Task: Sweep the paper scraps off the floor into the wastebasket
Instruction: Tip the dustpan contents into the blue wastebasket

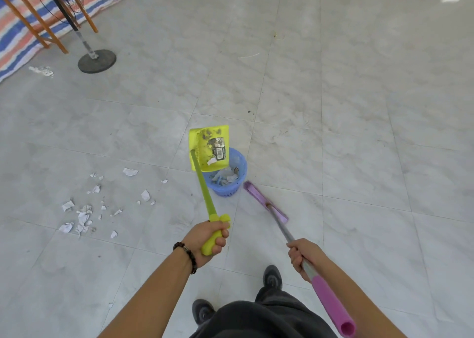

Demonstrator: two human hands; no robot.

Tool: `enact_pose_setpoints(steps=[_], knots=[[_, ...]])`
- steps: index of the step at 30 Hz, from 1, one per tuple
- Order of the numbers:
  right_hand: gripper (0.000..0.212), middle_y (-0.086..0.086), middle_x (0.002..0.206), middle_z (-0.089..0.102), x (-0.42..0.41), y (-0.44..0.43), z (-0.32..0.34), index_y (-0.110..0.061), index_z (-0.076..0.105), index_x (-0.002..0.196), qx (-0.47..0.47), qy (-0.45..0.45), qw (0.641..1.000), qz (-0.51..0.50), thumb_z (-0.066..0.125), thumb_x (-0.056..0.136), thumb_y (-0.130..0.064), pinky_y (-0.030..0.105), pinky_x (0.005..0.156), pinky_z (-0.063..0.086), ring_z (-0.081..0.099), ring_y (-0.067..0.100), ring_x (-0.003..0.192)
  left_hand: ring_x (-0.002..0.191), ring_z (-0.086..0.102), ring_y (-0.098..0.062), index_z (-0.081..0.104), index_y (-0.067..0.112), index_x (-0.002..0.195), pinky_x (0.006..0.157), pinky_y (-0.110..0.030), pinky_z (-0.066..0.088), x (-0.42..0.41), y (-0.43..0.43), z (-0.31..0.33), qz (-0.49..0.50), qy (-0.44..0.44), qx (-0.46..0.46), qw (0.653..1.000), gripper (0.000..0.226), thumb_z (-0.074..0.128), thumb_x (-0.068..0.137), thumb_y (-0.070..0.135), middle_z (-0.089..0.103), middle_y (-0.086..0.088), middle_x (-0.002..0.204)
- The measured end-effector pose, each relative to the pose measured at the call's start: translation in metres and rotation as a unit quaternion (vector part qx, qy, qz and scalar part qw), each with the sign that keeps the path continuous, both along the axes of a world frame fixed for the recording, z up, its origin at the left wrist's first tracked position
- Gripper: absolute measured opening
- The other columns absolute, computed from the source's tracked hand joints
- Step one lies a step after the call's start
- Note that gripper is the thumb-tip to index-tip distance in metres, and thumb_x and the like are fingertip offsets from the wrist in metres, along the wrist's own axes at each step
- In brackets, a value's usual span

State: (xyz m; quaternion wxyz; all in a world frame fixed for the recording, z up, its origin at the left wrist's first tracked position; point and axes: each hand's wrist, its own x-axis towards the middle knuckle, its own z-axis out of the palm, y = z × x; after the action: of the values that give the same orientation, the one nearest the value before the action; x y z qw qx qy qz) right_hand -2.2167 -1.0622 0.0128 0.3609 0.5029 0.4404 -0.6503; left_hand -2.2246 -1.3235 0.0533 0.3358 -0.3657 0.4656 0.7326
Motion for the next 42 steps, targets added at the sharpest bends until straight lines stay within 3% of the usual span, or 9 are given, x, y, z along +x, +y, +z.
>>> enact_pose_setpoints(steps=[4, 11, 14, 19, 22, 25, 29, 38, 42], knots=[[0.018, 0.001, 0.046, 0.042, 0.007, -0.002, -0.001, -0.004, 0.052, 0.075, 0.063, 0.048, 0.997, 0.022, 0.052, 0.093, -0.001, 0.014, 0.028, 0.029, 0.033, 0.007, 0.027, 0.035, 0.042, -0.007, 0.054, 0.016, 0.097, 0.028, -0.015, 0.030, -0.015, -0.013, 0.004, -0.012, 0.014, -0.004, 1.000, 0.008, 0.058, 0.095, 0.009, 0.051, -0.002, 0.064], [0.007, 0.007, 0.063, 0.045, 0.034, 0.003, 0.008, -0.003, 0.056, 0.092, 0.167, 0.167, 0.964, 0.120, 0.049, 0.089, -0.001, 0.022, 0.038, 0.034, 0.036, 0.012, 0.042, 0.034, 0.041, -0.007, 0.054, 0.015, 0.096, 0.029, -0.014, 0.029, -0.022, -0.026, 0.005, -0.049, 0.021, -0.026, 0.998, 0.008, 0.056, 0.095, 0.007, 0.050, -0.003, 0.064], [0.008, 0.009, 0.067, 0.042, 0.041, 0.002, 0.020, -0.006, 0.054, 0.089, 0.174, 0.188, 0.952, 0.168, 0.048, 0.087, -0.002, 0.022, 0.040, 0.032, 0.034, 0.013, 0.044, 0.034, 0.042, -0.008, 0.055, 0.014, 0.100, 0.029, -0.014, 0.030, -0.021, -0.026, 0.000, -0.072, 0.018, -0.041, 0.996, 0.009, 0.056, 0.095, 0.006, 0.050, -0.004, 0.064], [0.020, 0.006, 0.063, 0.042, 0.039, -0.007, 0.033, 0.002, 0.056, 0.104, 0.162, 0.214, 0.937, 0.224, 0.050, 0.086, -0.002, 0.021, 0.039, 0.032, 0.033, 0.014, 0.044, 0.034, 0.043, -0.010, 0.057, 0.011, 0.105, 0.031, -0.014, 0.032, -0.015, -0.016, -0.006, -0.100, 0.014, -0.065, 0.993, 0.012, 0.056, 0.094, 0.005, 0.050, -0.006, 0.067], [0.024, 0.007, 0.063, 0.042, 0.040, -0.017, 0.035, -0.002, 0.059, 0.108, 0.156, 0.233, 0.923, 0.264, 0.051, 0.085, -0.002, 0.021, 0.037, 0.033, 0.034, 0.013, 0.041, 0.035, 0.043, -0.010, 0.057, 0.010, 0.107, 0.031, -0.015, 0.032, -0.009, -0.013, -0.006, -0.108, 0.015, -0.075, 0.991, 0.013, 0.058, 0.094, 0.006, 0.050, -0.007, 0.068], [0.026, 0.008, 0.065, 0.043, 0.039, -0.032, 0.032, -0.008, 0.061, 0.107, 0.168, 0.238, 0.908, 0.302, 0.051, 0.084, -0.004, 0.021, 0.036, 0.035, 0.035, 0.014, 0.040, 0.036, 0.043, -0.010, 0.058, 0.009, 0.105, 0.031, -0.016, 0.032, -0.002, -0.012, -0.001, -0.107, 0.017, -0.070, 0.992, 0.011, 0.057, 0.094, 0.006, 0.050, -0.006, 0.068], [0.024, 0.008, 0.063, 0.044, 0.038, -0.047, 0.024, 0.003, 0.057, 0.104, 0.196, 0.230, 0.892, 0.336, 0.049, 0.081, -0.004, 0.022, 0.037, 0.037, 0.038, 0.016, 0.038, 0.035, 0.043, -0.010, 0.059, 0.010, 0.102, 0.031, -0.015, 0.032, 0.007, -0.016, 0.003, -0.092, 0.012, -0.077, 0.993, 0.009, 0.056, 0.094, 0.005, 0.050, -0.006, 0.068], [0.022, 0.005, 0.069, 0.051, 0.051, -0.046, 0.024, -0.002, 0.057, 0.102, 0.260, 0.221, 0.847, 0.408, 0.049, 0.083, -0.008, 0.024, 0.042, 0.044, 0.046, 0.017, 0.041, 0.037, 0.045, -0.013, 0.060, 0.005, 0.105, 0.033, -0.017, 0.034, 0.022, -0.037, -0.002, -0.080, 0.001, -0.147, 0.986, 0.013, 0.056, 0.093, 0.002, 0.051, -0.008, 0.066], [0.022, 0.005, 0.063, 0.049, 0.055, -0.051, 0.035, -0.002, 0.058, 0.101, 0.246, 0.219, 0.860, 0.389, 0.050, 0.082, -0.005, 0.025, 0.043, 0.044, 0.043, 0.015, 0.037, 0.037, 0.045, -0.013, 0.060, 0.006, 0.105, 0.033, -0.017, 0.033, 0.017, -0.046, 0.003, -0.068, 0.012, -0.148, 0.986, 0.013, 0.057, 0.092, 0.002, 0.051, -0.008, 0.067]])
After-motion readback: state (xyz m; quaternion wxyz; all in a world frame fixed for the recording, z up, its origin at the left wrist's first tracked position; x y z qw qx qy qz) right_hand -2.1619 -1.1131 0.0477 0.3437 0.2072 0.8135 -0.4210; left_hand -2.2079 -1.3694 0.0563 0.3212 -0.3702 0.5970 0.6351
